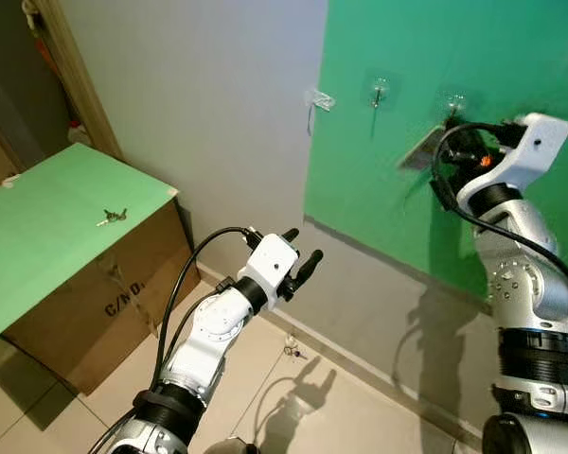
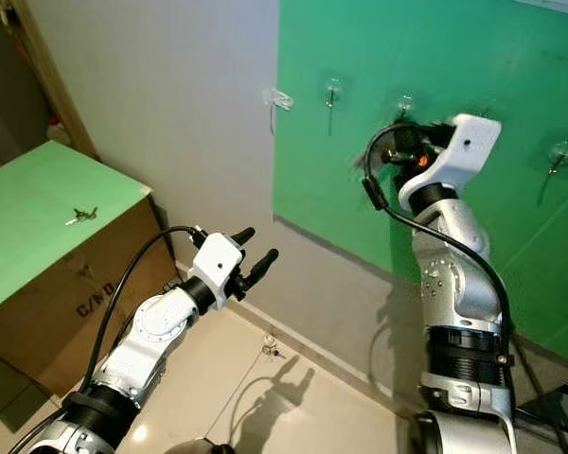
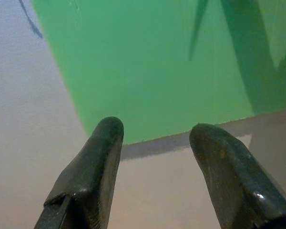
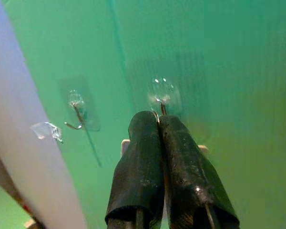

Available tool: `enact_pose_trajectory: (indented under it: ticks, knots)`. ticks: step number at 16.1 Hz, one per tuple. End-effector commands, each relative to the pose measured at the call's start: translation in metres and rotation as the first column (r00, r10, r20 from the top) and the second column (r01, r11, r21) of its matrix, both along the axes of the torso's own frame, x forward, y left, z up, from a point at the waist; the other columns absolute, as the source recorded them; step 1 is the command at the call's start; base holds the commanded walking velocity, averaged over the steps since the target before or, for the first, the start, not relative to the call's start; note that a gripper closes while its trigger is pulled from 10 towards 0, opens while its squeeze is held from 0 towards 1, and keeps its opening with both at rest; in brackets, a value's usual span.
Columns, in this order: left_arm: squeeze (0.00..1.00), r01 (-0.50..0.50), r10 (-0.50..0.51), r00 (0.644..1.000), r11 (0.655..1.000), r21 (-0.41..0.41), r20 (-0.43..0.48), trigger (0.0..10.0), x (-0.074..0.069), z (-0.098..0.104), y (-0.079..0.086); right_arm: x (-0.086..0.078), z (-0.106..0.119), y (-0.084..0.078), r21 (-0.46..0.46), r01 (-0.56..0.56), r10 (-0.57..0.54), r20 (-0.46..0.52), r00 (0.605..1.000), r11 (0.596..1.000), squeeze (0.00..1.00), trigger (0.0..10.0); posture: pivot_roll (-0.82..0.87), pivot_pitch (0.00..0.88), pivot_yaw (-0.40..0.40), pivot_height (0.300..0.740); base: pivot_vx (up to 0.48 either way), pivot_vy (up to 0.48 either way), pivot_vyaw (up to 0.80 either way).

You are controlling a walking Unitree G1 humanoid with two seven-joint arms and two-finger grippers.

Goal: Hang keys on a hook

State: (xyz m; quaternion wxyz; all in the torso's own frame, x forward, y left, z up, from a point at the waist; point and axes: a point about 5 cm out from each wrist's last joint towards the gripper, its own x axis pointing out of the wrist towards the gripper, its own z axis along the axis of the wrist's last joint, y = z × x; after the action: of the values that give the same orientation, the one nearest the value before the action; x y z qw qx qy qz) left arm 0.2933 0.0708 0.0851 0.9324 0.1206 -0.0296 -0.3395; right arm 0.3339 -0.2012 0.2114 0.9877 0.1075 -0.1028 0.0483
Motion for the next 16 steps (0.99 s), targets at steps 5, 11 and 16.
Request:
enact_pose_trajectory:
  ticks: [5,11,16]
  knots:
    - [0.00,0.002,-0.002,1.000,1.000,0.004,0.008,10.0,0.0000,0.0004,-0.0007,-0.0028,-0.0021,0.0014,0.016,-0.003,0.003,0.006,1.000,1.000,0.00,0.0,-0.10,0.000,0.038,0.740,0.000,0.000,0.00]
    - [0.00,0.004,-0.005,1.000,1.000,0.006,0.005,10.0,-0.0002,0.0001,-0.0005,0.0004,-0.0045,-0.0039,0.117,0.013,-0.012,-0.011,1.000,0.993,0.00,0.0,-0.10,0.000,0.040,0.740,0.000,0.000,0.00]
    - [0.00,0.002,-0.002,1.000,1.000,0.006,0.005,10.0,-0.0001,0.0000,-0.0008,0.0063,-0.0005,-0.0046,0.196,0.008,-0.005,-0.012,1.000,0.981,0.00,0.0,-0.09,0.000,0.035,0.740,0.000,0.000,0.00]
